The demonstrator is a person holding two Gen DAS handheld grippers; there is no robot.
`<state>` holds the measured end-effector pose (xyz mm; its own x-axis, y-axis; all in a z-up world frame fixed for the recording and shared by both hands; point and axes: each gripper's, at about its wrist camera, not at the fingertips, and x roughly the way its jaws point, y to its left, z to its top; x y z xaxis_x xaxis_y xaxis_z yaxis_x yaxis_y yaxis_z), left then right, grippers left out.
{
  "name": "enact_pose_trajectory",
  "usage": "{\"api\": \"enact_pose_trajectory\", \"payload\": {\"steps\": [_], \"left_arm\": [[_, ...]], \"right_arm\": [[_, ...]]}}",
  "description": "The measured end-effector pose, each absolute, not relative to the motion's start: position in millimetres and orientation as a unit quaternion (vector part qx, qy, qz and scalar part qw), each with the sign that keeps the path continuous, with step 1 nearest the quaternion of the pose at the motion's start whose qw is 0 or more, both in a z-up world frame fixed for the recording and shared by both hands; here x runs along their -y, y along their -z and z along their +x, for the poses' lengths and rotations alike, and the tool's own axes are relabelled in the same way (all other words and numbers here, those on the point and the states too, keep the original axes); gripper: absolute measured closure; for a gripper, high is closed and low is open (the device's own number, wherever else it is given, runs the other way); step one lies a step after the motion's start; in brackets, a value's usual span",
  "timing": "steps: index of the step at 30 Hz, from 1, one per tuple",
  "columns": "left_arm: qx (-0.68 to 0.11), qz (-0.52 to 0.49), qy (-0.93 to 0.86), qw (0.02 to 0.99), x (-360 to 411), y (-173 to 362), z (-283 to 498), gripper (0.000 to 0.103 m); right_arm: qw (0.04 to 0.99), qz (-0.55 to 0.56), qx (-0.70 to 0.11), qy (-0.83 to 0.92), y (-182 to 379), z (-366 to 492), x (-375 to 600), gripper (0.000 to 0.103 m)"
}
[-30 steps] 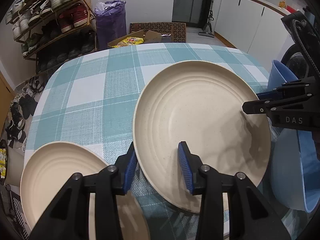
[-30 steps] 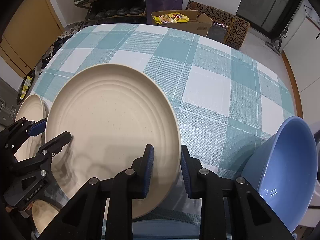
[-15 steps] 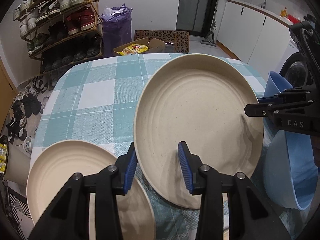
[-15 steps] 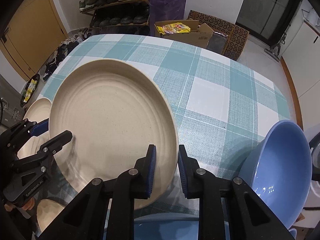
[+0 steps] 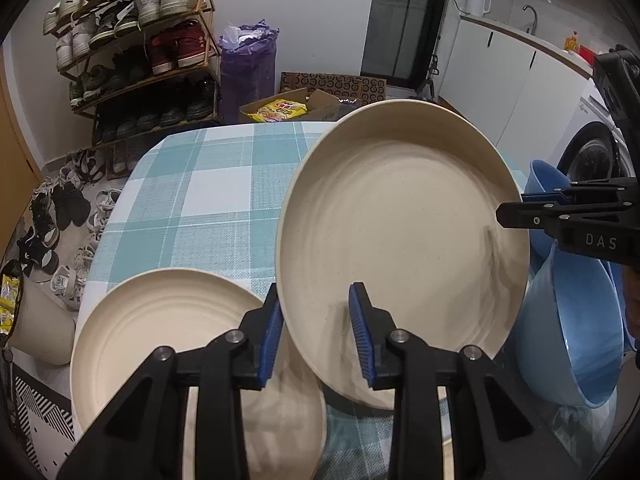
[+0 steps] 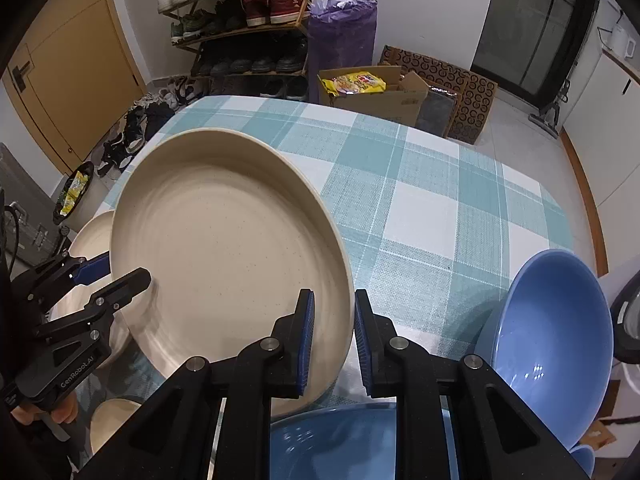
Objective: Organize plates and bowls
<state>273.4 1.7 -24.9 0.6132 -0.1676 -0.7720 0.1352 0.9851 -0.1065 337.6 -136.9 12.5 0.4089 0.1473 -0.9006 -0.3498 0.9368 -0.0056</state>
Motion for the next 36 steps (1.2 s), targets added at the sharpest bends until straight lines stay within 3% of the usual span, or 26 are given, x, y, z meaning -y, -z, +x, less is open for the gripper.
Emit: {"api": "enact_pose_trajectory", "payload": {"steps": [36], "left_arm": [[-0.370, -0.017, 0.054, 0.927, -37.5, -22.1, 179.4, 0.072]], "right_arm": [[0.857, -0.103, -0.462, -0.201, -81.0, 231.7, 100.6, 0.083]]}}
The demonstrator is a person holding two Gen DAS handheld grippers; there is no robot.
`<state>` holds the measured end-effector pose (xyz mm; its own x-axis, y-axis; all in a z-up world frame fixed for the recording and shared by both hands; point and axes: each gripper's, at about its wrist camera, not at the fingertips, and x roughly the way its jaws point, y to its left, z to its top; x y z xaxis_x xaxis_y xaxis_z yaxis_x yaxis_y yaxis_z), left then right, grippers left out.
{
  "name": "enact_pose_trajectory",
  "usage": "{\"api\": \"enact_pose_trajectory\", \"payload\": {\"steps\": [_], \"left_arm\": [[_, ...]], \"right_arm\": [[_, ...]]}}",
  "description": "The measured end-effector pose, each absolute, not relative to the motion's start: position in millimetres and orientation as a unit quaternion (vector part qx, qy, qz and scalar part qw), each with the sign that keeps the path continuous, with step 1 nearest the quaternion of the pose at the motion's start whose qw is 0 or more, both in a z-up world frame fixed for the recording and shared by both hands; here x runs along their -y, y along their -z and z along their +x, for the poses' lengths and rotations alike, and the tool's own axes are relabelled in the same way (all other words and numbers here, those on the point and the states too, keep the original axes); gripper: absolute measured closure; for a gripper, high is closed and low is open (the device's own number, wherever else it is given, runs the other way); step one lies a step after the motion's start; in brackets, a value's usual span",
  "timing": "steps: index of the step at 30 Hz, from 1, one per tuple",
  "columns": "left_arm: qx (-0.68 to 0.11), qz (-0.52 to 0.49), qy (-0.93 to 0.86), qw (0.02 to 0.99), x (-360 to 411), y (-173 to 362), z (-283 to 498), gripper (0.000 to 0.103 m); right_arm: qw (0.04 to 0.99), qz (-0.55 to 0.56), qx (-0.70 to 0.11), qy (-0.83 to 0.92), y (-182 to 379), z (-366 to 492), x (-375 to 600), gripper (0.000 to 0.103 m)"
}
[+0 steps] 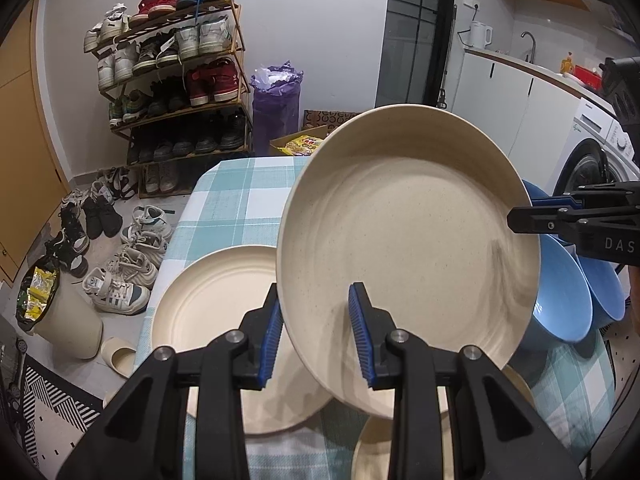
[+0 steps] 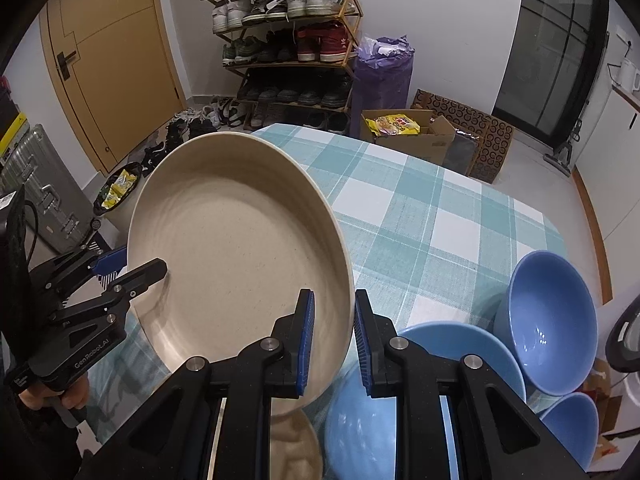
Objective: Organize plates and bowls
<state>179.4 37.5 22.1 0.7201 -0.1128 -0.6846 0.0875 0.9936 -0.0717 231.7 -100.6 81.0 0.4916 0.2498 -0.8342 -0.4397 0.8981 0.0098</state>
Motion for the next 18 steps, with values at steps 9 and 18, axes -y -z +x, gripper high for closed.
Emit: {"api": "enact_pose_trajectory", "payload": {"steps": [9, 18], "left_arm": [[-0.357, -0.005, 0.059, 0.932, -31.0, -26.8, 151.6, 0.072], [-0.348, 0.006, 0.063, 0.935, -24.7, -29.7, 128.7, 0.072]], "right_arm": [[0.861, -0.103, -0.455, -0.201, -84.3, 196.1, 105.9, 0.083], [0.865, -0.101, -0.451, -0.197, -82.5, 163.2, 115.5, 0.084]]}}
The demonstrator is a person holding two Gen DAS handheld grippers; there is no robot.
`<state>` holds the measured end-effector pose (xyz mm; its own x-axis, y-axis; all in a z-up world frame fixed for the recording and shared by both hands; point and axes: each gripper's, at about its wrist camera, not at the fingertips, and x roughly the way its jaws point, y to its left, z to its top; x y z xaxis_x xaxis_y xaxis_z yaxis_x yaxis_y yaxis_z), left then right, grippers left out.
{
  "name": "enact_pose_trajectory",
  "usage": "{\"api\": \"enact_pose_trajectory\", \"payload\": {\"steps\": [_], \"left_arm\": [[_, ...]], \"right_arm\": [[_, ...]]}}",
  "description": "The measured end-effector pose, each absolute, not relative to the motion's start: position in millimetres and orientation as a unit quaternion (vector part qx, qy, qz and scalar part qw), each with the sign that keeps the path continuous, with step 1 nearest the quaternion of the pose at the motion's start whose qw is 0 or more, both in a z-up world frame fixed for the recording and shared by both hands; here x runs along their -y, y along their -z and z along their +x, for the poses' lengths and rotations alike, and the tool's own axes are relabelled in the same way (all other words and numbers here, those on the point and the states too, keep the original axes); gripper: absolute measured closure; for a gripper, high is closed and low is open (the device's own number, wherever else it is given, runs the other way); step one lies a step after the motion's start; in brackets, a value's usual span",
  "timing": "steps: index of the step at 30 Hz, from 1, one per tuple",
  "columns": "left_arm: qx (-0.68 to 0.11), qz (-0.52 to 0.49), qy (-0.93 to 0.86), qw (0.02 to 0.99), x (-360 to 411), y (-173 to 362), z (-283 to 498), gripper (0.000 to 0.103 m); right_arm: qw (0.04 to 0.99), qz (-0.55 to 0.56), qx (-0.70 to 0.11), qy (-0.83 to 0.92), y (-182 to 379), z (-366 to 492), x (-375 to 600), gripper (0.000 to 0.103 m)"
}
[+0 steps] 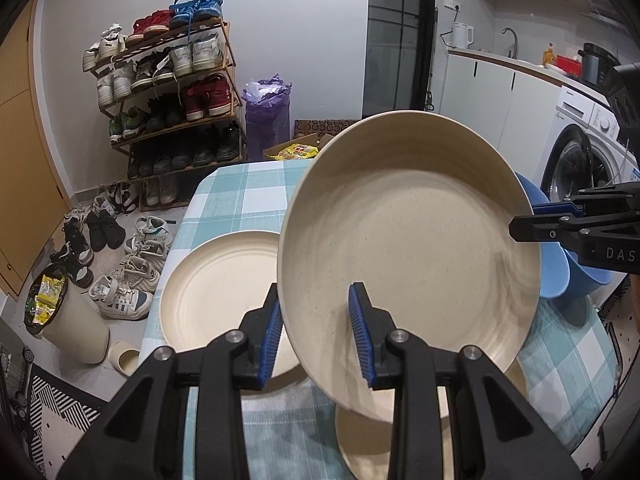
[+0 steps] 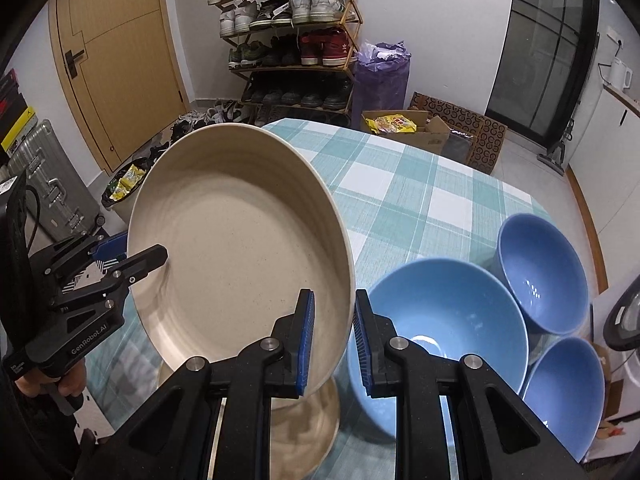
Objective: Organize plates and bowls
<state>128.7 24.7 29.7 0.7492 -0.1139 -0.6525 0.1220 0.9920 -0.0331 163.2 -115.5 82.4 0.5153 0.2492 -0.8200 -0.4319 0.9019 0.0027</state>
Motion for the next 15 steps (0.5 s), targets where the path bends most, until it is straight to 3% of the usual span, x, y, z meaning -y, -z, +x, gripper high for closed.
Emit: {"api": "enact_pose_trajectory", "payload": {"steps": [15], "left_arm": [[-0.360, 0.009, 0.066, 0.931, -23.6, -14.8, 106.5, 0.072]], "right_arm": [[0.864, -0.105, -0.450, -0.202, -71.7, 127.6, 117.4, 0.083]]}}
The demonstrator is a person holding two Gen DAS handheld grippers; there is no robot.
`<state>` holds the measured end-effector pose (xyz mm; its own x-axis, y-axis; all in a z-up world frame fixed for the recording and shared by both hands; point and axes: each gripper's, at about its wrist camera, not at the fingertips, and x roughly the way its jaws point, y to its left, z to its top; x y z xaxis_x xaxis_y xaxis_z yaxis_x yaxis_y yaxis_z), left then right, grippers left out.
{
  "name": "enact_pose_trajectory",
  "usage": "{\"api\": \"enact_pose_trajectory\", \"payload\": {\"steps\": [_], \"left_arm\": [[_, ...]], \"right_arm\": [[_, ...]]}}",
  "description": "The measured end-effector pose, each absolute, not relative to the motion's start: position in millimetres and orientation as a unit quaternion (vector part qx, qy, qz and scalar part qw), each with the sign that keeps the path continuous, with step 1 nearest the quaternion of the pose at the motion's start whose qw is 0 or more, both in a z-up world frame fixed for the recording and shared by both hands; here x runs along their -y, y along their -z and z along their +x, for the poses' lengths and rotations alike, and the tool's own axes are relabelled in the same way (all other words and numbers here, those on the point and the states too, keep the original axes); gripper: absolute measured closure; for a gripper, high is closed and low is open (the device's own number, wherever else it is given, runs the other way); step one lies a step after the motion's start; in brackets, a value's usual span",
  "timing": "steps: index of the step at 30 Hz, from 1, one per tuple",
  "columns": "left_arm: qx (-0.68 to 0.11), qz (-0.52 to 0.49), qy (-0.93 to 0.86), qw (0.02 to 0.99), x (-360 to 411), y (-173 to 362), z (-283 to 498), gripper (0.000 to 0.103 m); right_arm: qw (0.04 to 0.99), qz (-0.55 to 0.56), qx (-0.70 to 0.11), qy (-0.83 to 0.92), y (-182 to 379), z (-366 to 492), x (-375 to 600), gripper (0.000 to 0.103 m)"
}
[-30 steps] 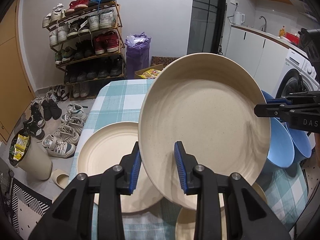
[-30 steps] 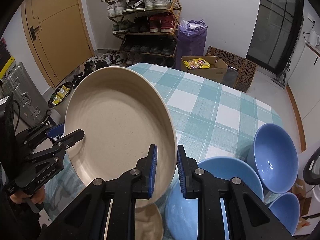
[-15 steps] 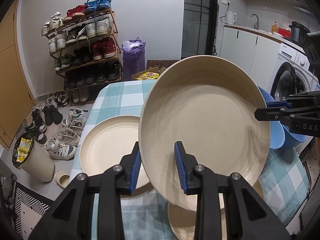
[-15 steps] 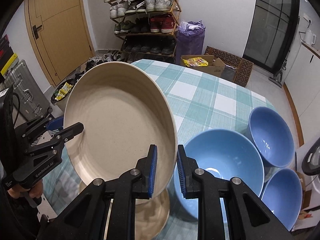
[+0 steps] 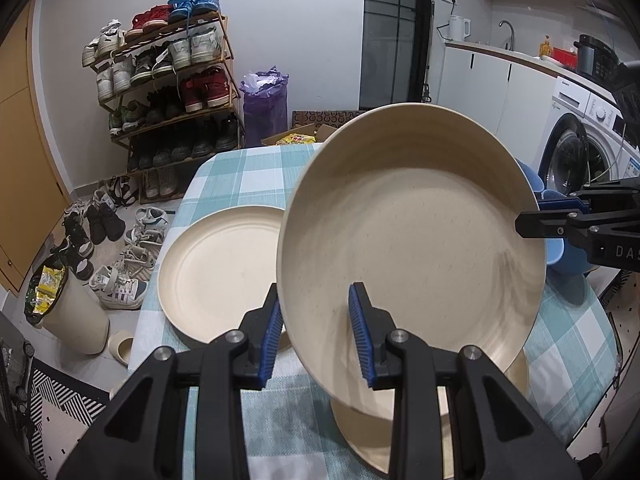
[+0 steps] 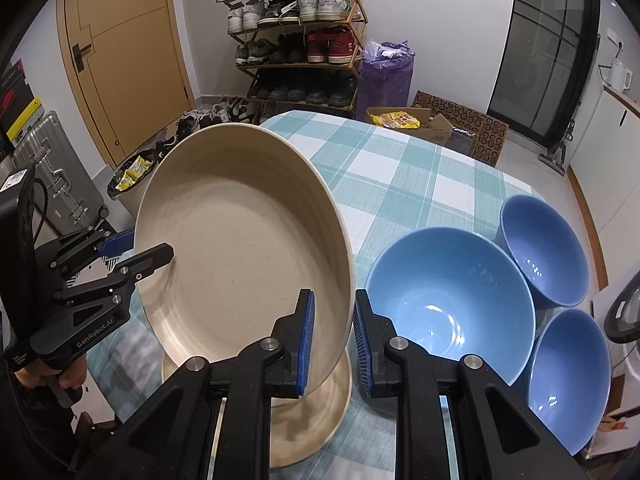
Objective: Organize plates and bowls
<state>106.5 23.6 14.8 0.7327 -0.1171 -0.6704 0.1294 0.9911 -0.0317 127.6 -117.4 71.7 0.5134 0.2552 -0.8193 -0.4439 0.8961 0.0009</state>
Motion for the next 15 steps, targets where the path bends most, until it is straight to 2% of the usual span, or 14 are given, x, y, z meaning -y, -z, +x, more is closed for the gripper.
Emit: {"api": "enact_pose_trajectory", "payload": {"steps": [15], "left_arm": [[-0.370, 0.015, 0.071, 0.926, -16.4, -4.7, 95.3, 0.072]], "right_arm": [[0.861, -0.100, -0.455, -0.202, -53.0, 110.8, 126.9, 0.084]]}}
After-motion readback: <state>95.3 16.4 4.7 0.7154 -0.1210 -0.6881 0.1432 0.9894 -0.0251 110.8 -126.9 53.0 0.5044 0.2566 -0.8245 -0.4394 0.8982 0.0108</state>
